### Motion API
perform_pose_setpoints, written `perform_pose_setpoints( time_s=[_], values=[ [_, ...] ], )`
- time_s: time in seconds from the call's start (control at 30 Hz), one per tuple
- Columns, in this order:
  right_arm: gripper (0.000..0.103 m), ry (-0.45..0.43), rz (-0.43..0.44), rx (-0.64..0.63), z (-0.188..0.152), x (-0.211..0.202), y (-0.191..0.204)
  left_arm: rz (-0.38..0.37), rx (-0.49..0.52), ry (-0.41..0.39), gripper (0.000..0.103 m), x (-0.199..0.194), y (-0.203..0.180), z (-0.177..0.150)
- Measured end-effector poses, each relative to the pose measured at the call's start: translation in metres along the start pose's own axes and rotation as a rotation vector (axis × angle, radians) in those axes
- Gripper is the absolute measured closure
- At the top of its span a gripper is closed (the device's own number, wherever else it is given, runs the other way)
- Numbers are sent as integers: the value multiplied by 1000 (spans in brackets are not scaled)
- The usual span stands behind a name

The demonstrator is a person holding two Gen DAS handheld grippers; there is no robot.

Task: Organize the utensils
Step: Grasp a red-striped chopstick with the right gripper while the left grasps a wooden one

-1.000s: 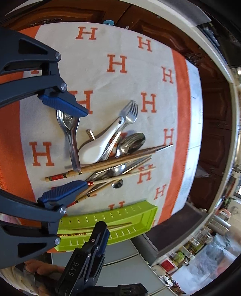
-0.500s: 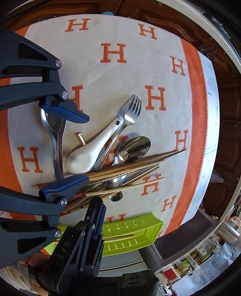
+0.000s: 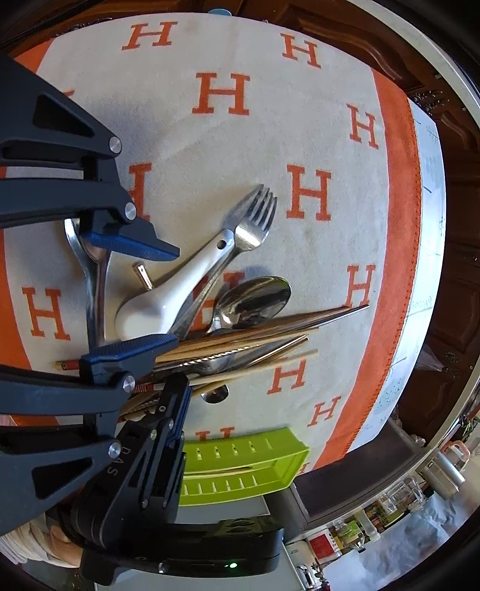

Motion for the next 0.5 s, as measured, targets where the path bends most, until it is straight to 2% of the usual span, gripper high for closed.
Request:
perform_pose_setpoints(
  time_s=[0.2,0.27,0.5],
  values=[
    [97,-44,57,30,-3,-25,-6,-57,-29,15,79,11,-9,12],
    [97,-62,75,36,-5,-36,-7,-68,-35,19,80,15,-13,16],
    [96,-105,121,43,-11,-66,-13,-56,-29,51,86,35,-26,25]
  ],
)
Point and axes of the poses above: each gripper's, at about its wrist camera, not at the fingertips, and x roughly the way its jaws point, y to its left, z to its top, the point moved 5 cm from there along x, roughly the way its jaws point, and after that the axes turned 4 degrees about x, right-handed, at the moved point
